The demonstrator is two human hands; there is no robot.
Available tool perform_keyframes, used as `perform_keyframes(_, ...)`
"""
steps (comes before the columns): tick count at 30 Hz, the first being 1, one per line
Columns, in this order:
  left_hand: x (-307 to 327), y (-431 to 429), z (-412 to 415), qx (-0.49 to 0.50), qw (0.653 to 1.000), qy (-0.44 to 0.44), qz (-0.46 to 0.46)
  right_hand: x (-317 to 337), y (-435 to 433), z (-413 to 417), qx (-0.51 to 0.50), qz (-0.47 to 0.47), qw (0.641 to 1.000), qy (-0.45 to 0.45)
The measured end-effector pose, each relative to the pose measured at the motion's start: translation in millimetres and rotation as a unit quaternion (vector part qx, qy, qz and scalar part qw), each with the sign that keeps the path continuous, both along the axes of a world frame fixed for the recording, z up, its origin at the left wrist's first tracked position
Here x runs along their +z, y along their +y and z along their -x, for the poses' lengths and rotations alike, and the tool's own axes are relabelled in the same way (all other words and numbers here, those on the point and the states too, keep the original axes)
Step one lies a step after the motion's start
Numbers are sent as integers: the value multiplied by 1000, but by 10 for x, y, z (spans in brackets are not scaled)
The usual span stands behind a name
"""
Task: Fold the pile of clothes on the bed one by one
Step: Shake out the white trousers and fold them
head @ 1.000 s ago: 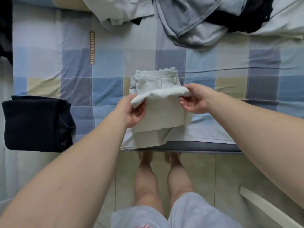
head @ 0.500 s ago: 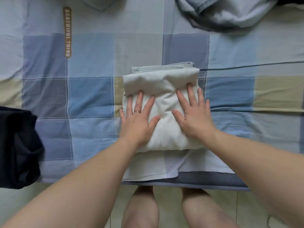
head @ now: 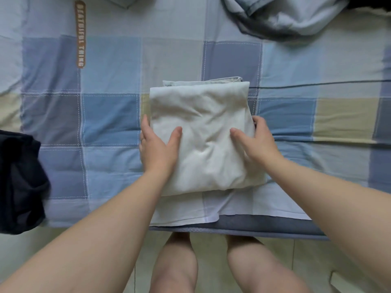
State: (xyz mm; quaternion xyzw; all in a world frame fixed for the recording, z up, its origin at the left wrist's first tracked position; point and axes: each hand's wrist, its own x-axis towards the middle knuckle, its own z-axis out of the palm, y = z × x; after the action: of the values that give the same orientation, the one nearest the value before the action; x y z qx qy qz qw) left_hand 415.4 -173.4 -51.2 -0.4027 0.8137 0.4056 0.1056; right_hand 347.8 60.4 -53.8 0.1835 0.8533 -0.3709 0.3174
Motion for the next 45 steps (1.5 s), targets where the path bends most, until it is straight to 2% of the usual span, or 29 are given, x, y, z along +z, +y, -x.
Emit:
perform_keyframes(3, 23, 3, 145, 61, 996, -36, -58, -50, 39, 186, -81, 111, 985, -102)
perform_keyframes(5, 38, -47, 205, 76, 991, -71, -80, -56, 61, 263, -100, 157, 972, -146)
perform_keyframes(10, 434, -241, 32, 48, 980, -107, -158, 480, 81, 141, -96, 205, 961, -158)
perform_keyframes(14, 1118, -362, -351, 89, 961, -123, -231, 1239, -21, -180, -92, 224, 954, -177)
perform_keyframes(19, 1929, -712, -845, 117, 968, -87, -202, 2040, -491, -539, -55, 206, 966, -149)
perform_keyframes(24, 2267, -1460, -1251, 153, 972, -71, -164, 2297, -1294, -832, -6, 205, 970, -133)
perform_keyframes(32, 1996, -3186, -1710, 184, 964, -58, -183, 2148, -3143, -1338, 1, 191, 979, -77)
perform_keyframes(35, 1849, -3923, -1816, 139, 971, -57, -183, 1972, -3776, -1529, -43, 177, 981, -69)
perform_keyframes(39, 1721, -4753, -1851, 98, 982, -43, -153, 1845, -4479, -1737, -92, 208, 969, -93)
perform_keyframes(45, 1388, -5480, -1797, 75, 992, -22, -94, 1494, -5188, -1840, -91, 194, 972, -93)
